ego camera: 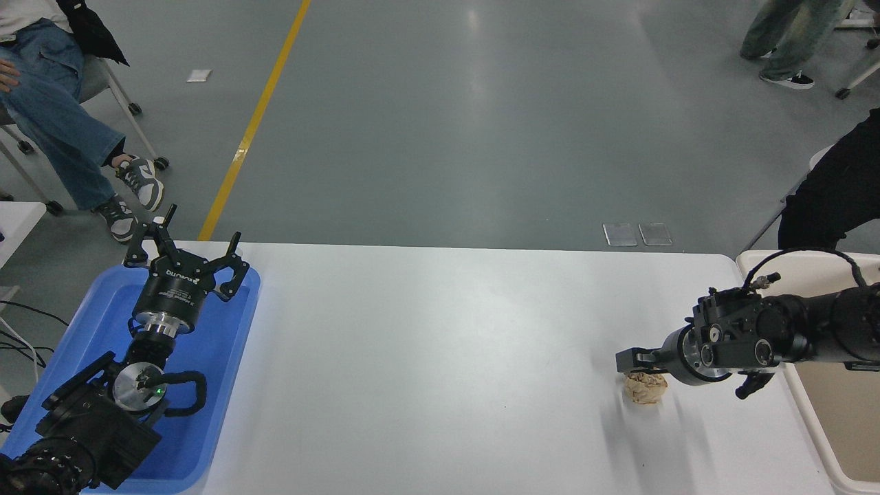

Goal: Pick up paper ball place in dustbin

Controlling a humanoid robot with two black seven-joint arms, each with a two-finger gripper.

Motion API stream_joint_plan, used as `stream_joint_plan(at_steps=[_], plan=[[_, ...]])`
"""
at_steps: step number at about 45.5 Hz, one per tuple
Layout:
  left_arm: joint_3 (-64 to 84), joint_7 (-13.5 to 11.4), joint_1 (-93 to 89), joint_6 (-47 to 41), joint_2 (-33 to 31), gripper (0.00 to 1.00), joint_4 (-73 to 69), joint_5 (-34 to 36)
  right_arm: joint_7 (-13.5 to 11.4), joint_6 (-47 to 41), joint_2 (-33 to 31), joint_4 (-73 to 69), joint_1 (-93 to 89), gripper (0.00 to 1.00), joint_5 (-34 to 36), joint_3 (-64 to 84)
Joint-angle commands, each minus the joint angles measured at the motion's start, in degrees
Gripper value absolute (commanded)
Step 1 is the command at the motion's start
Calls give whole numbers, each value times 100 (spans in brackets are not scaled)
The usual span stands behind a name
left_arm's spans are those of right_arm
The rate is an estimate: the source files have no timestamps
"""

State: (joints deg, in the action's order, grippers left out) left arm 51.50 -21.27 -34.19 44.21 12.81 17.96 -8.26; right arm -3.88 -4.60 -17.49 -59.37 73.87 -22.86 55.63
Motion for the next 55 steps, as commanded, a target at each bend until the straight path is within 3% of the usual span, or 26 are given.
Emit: stream_joint_plan(at_steps=[1,4,9,11,16,22,33,46,55], plan=[[0,0,0,0,2,100,-3,0,2,135,71,30,-188,98,1,-35],[0,0,0,0,2,100,-3,0,2,214,88,30,-241,96,1,-35],[0,0,0,0,-7,100,6,0,28,249,106,22,-259,83,1,-35],[0,0,0,0,2,100,-3,0,72,249,115,-5,-259,70,-7,-35],[0,0,0,0,-7,100,6,0,221,240,141,-5,-250,25,-121,-8],[0,0,0,0,2,100,6,0,248,258,211,-5,-232,0,-683,-17],[0,0,0,0,2,100,-3,0,239,240,141,-31,22,0,-913,106],[0,0,0,0,2,100,6,0,248,3,-403,-557,1085,0,-913,475],[0,0,0,0,-7,100,6,0,248,-804,-869,-1437,2552,0,-913,545]])
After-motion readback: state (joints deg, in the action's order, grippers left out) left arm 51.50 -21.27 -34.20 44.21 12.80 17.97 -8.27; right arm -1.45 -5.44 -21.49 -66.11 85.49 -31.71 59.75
